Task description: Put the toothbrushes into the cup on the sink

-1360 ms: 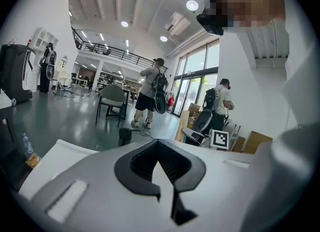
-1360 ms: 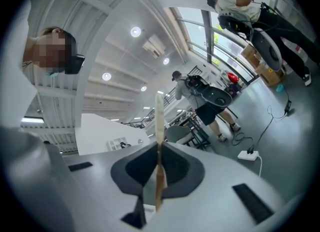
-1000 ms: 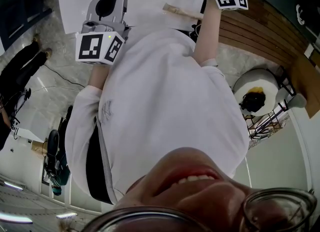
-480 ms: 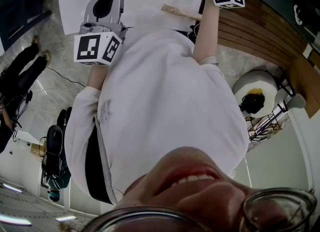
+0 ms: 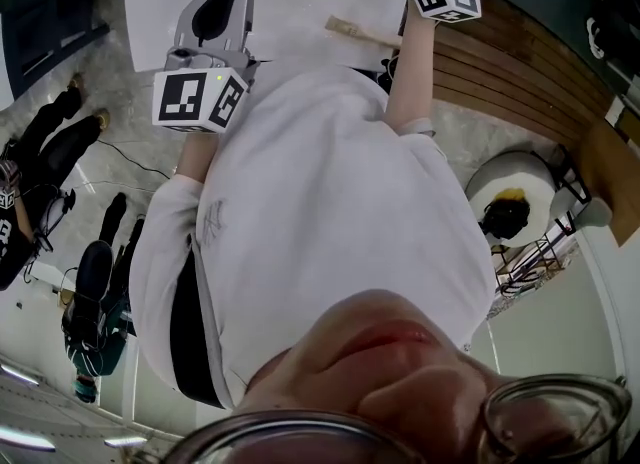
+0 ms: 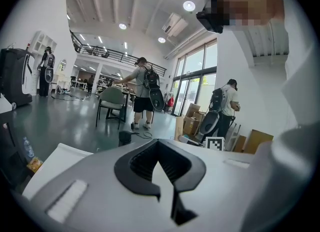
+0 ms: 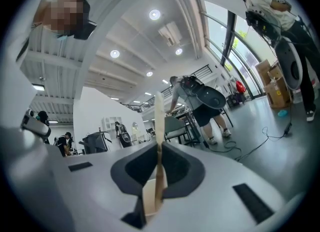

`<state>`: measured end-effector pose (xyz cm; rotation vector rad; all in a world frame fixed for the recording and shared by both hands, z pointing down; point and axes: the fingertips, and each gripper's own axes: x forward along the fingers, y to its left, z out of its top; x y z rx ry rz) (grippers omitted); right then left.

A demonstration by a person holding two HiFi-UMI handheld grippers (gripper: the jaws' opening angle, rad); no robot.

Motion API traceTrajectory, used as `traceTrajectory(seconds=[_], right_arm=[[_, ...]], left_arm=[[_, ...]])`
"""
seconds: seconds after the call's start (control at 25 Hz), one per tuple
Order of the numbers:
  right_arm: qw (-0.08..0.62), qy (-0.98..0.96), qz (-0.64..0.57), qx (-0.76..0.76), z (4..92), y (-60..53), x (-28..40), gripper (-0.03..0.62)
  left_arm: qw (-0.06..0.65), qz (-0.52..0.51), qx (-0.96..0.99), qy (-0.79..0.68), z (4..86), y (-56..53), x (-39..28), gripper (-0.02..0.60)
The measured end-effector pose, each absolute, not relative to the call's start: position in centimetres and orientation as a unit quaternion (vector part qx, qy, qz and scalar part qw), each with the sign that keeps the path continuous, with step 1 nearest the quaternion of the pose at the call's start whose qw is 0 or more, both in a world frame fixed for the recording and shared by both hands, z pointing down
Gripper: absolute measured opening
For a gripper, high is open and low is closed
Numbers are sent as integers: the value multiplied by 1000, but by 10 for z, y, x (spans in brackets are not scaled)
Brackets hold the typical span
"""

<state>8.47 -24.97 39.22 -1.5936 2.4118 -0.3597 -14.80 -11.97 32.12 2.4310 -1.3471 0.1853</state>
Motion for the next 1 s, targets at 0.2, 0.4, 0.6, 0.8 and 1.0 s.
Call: traceTrajectory(seconds=[0.2, 0.4, 0.6, 0.8, 1.0], right_arm=[[94, 817, -131, -553, 404, -244, 86, 26], [42, 814, -139, -563, 426, -241, 86, 26], [33, 811, -148, -565, 429, -237, 88, 26], [22, 809, -179, -560, 432, -238, 85, 67], [12, 802, -203, -562, 438, -232, 87, 141]], left_arm=[[179, 65, 858, -477, 317, -119, -147, 2], [181, 63, 861, -471, 318, -119, -142, 2], [182, 61, 860, -472, 316, -115, -141, 2], [183, 57, 862, -470, 315, -116, -142, 2], [183, 56, 865, -465, 317, -113, -141, 2]])
